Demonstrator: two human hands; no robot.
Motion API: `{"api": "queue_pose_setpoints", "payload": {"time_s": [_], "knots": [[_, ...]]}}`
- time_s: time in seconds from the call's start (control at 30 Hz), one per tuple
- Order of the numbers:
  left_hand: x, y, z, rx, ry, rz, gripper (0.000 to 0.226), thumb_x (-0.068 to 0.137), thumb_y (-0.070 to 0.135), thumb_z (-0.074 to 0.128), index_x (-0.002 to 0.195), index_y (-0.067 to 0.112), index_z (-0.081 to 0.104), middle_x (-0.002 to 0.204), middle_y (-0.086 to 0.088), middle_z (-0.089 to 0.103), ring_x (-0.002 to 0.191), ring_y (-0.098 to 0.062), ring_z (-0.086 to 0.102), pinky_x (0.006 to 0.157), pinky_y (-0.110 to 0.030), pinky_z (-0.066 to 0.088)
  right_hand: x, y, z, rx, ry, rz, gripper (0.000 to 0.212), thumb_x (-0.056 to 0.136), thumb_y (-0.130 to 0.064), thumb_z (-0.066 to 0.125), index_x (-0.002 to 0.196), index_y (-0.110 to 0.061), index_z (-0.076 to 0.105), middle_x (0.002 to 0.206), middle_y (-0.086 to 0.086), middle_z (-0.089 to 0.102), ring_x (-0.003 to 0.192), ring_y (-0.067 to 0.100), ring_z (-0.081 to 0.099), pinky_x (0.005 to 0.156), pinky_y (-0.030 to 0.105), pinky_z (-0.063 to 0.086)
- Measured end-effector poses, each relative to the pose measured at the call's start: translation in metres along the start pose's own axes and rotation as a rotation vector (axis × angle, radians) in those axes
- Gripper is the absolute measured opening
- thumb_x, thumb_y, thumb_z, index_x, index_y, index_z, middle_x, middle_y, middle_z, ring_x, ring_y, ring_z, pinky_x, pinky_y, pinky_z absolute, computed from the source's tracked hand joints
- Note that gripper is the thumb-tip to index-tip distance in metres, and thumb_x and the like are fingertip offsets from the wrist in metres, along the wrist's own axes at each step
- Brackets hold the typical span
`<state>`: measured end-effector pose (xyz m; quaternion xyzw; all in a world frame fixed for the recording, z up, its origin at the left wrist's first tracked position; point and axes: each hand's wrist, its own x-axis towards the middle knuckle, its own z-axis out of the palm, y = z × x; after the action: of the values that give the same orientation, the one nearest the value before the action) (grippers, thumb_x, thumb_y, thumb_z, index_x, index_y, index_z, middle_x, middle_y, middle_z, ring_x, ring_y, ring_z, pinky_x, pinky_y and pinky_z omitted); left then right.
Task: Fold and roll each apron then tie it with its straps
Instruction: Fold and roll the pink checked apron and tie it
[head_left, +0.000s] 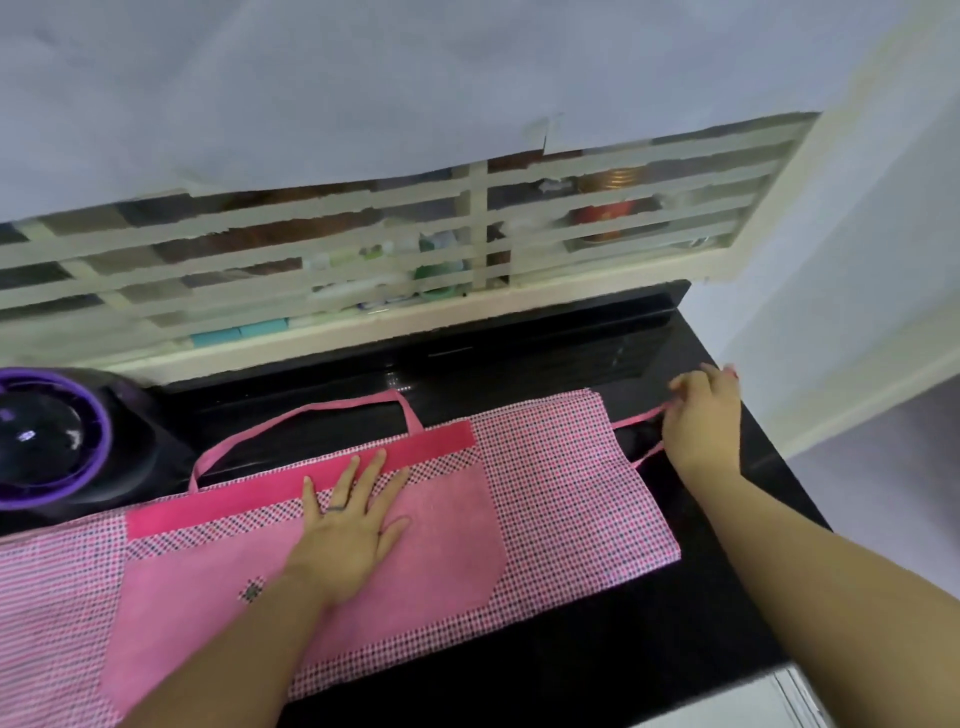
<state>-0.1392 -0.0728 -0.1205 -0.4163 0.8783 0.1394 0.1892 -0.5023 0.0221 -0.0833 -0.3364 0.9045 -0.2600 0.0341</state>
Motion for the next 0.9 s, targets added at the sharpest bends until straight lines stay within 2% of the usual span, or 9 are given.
{"api": "queue_pose_setpoints", "payload": {"time_s": [0.17, 0.3, 0.37, 0.53, 0.63, 0.7, 0.77, 0.83, 0.9], "knots": [[-0.001, 0.002, -0.004, 0.009, -0.038, -0.007, 0.094, 0.048, 0.074, -0.046, 0.134, 0.04, -0.034, 0.149, 0.006, -0.039, 0.137, -0.02, -0.034, 0.107, -0.06, -0.02, 0.031, -0.032, -0.02, -0.124, 0.111, -0.397, 0.023, 0.078, 0.008, 0.059, 0.097, -0.003, 0.067, 0.139, 0.023, 0.046, 0.139, 0.041, 0.027, 0.111, 0.06, 0.022], [-0.002, 0.002, -0.005, 0.011, -0.052, 0.0, 0.094, 0.046, 0.074, -0.046, 0.134, 0.041, -0.034, 0.149, 0.006, -0.04, 0.138, -0.021, -0.034, 0.108, -0.061, -0.019, 0.058, -0.039, -0.039, -0.147, 0.137, -0.39, 0.025, 0.074, 0.003, 0.053, 0.093, -0.001, 0.069, 0.118, 0.022, 0.061, 0.118, 0.044, 0.049, 0.099, 0.055, 0.036], [-0.001, 0.002, -0.005, 0.005, -0.054, 0.0, 0.096, 0.045, 0.074, -0.047, 0.134, 0.04, -0.034, 0.148, 0.006, -0.039, 0.137, -0.02, -0.034, 0.108, -0.061, -0.019, 0.056, -0.046, -0.042, -0.161, 0.01, -0.313, 0.026, 0.08, 0.0, 0.051, 0.098, -0.004, 0.068, 0.111, 0.016, 0.065, 0.105, 0.037, 0.057, 0.1, 0.049, 0.039], [0.0, 0.002, -0.003, -0.011, -0.018, -0.004, 0.096, 0.047, 0.073, -0.046, 0.135, 0.038, -0.033, 0.149, 0.006, -0.038, 0.138, -0.02, -0.033, 0.109, -0.062, -0.017, -0.003, -0.057, -0.013, -0.282, -0.175, -0.305, 0.02, 0.087, -0.013, 0.056, 0.098, -0.02, 0.071, 0.106, -0.004, 0.067, 0.108, 0.017, 0.056, 0.116, 0.048, 0.01], [0.0, 0.007, -0.002, -0.037, 0.01, -0.021, 0.095, 0.047, 0.072, -0.046, 0.135, 0.039, -0.03, 0.149, 0.006, -0.037, 0.137, -0.019, -0.033, 0.108, -0.061, -0.018, -0.06, -0.073, 0.015, -0.217, -0.264, -0.452, 0.025, 0.089, -0.019, 0.058, 0.113, -0.023, 0.066, 0.126, -0.002, 0.058, 0.127, 0.02, 0.045, 0.115, 0.055, 0.002], [0.001, 0.014, 0.001, -0.07, 0.027, -0.022, 0.094, 0.051, 0.072, -0.042, 0.138, 0.038, -0.027, 0.149, 0.006, -0.037, 0.137, -0.02, -0.033, 0.105, -0.061, -0.019, -0.1, -0.088, 0.033, -0.232, -0.465, -0.577, 0.04, 0.095, -0.033, 0.045, 0.133, -0.024, 0.052, 0.151, 0.004, 0.036, 0.143, 0.024, 0.024, 0.114, 0.056, -0.005], [0.001, 0.024, 0.004, -0.095, 0.055, -0.014, 0.104, 0.05, 0.073, -0.041, 0.145, 0.036, -0.019, 0.147, 0.007, -0.037, 0.137, -0.019, -0.033, 0.104, -0.06, -0.021, -0.131, -0.09, 0.046, -0.33, -0.657, -0.669, 0.07, 0.09, -0.06, 0.008, 0.149, -0.027, 0.025, 0.161, 0.003, 0.004, 0.148, 0.022, -0.003, 0.109, 0.053, -0.017], [-0.007, 0.026, 0.007, -0.086, 0.095, -0.021, 0.113, 0.047, 0.073, -0.045, 0.149, 0.033, -0.012, 0.146, 0.007, -0.037, 0.136, -0.018, -0.033, 0.102, -0.056, -0.025, -0.142, -0.074, 0.051, -0.41, -0.733, -0.7, 0.089, 0.074, -0.074, -0.017, 0.151, -0.031, -0.003, 0.16, 0.001, -0.012, 0.145, 0.02, -0.019, 0.104, 0.055, -0.021], [-0.02, 0.015, 0.014, -0.067, 0.146, -0.041, 0.112, 0.052, 0.071, -0.044, 0.15, 0.032, -0.008, 0.15, 0.005, -0.032, 0.136, -0.017, -0.031, 0.1, -0.052, -0.03, -0.137, -0.055, 0.049, -0.485, -0.716, -0.682, 0.085, 0.068, -0.072, -0.026, 0.144, -0.035, -0.019, 0.158, 0.001, -0.018, 0.141, 0.019, -0.025, 0.105, 0.057, -0.02]]}}
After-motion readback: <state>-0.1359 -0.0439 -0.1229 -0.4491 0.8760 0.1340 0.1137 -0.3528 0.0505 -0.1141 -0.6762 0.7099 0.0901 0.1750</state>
